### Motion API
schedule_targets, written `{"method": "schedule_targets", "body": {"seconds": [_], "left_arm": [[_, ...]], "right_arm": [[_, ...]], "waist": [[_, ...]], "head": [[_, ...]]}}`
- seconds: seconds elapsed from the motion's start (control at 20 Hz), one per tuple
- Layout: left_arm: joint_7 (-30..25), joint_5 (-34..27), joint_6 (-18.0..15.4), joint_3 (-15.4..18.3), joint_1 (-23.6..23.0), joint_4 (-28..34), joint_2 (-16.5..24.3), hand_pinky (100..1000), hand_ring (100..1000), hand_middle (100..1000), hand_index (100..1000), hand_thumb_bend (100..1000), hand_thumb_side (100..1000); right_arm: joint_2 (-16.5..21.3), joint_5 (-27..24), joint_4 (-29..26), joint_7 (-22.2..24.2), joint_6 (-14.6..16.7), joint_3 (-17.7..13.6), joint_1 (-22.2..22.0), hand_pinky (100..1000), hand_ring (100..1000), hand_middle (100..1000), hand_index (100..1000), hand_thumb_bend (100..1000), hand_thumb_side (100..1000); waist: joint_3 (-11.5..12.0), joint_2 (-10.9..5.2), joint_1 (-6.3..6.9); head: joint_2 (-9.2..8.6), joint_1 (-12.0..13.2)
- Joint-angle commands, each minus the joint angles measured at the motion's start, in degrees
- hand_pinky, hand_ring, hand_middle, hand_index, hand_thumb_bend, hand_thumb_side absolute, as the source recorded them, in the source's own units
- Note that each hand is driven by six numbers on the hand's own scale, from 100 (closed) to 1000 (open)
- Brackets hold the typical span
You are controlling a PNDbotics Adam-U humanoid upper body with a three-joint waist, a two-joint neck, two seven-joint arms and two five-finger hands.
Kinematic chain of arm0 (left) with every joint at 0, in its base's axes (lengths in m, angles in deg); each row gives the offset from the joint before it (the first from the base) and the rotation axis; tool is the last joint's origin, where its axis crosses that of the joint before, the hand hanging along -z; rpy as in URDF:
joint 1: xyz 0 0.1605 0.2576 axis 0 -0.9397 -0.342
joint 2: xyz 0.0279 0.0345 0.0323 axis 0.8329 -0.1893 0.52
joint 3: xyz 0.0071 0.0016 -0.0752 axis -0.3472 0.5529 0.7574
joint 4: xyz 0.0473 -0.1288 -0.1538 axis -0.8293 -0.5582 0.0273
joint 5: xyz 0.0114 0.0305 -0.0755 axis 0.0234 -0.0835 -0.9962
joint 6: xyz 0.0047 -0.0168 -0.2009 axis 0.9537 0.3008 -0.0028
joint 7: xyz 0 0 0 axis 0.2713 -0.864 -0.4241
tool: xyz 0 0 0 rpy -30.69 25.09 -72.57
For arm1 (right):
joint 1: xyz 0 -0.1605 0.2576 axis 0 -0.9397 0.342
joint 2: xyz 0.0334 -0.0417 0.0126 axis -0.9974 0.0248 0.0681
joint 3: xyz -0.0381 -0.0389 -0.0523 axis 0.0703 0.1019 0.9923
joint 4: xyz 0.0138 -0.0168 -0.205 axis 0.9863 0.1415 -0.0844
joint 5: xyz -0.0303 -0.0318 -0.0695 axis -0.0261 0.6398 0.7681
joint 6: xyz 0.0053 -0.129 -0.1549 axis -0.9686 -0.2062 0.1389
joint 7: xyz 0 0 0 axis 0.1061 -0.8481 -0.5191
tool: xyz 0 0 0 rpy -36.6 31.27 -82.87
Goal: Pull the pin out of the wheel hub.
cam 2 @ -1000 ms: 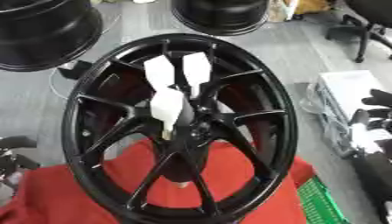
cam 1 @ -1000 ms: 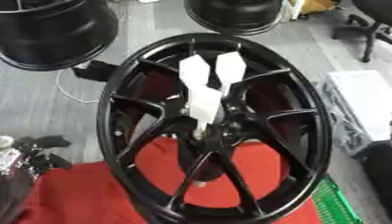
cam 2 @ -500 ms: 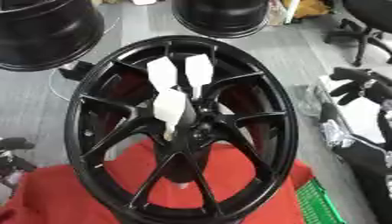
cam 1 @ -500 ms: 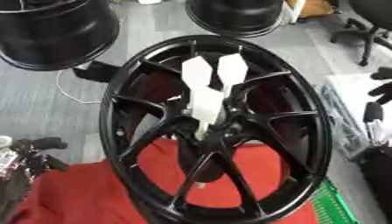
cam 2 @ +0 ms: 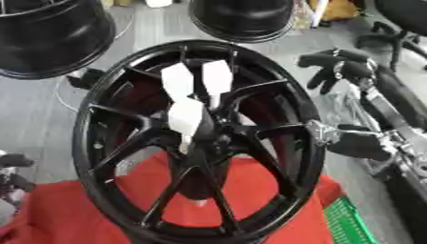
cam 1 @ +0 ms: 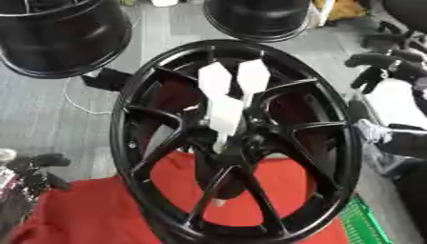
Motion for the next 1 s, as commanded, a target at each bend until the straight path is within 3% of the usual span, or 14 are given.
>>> {"method": "schedule_targets", "body": {"seconds": [0.05, 0.2, 0.3, 0.7, 1.0], "left_arm": [[-0.7, -0.3, -0.3, -0.6, 0.0, 0.5, 0.6, 684, 527, 712, 809, 110, 977], [-1.2, -0.4, -0.5, -1.0, 0.1, 0.4, 0.3, 684, 526, 712, 809, 109, 978], [-1.5, -0.5, -0.7, -1.3, 0.1, 0.3, 0.2, 684, 526, 712, 808, 108, 977], [-2.2, -0.6, -1.3, -1.9, 0.1, 0.1, 0.3, 685, 525, 711, 808, 104, 977], [-2.3, -0.9, -1.7, -2.0, 0.0, 0.0, 0.2, 685, 524, 711, 808, 102, 975]], "right_arm": [[5.9, -2.6, -1.3, 2.5, -1.9, 2.2, 3.3, 472, 584, 766, 888, 100, 209], [9.7, -5.1, -1.3, 5.0, -3.3, 3.5, 7.4, 468, 581, 763, 885, 100, 209], [10.1, -6.8, -1.2, 6.6, -4.5, 4.5, 10.0, 461, 574, 763, 887, 100, 223], [5.7, -13.6, 5.0, 13.5, -9.8, 7.6, 21.3, 440, 555, 753, 895, 100, 255], [1.7, -14.9, 10.8, 18.8, -10.7, 9.3, 28.6, 437, 553, 751, 893, 100, 261]], "waist": [[0.4, -1.43, 0.22], [1.1, -1.34, 0.80], [1.5, -1.30, 1.00], [2.9, -1.22, 1.47], [3.2, -1.23, 1.93]], "head": [[0.06, -1.0], [0.02, -2.2], [-0.07, -2.7], [-0.31, -4.4], [-0.65, -5.0]]}}
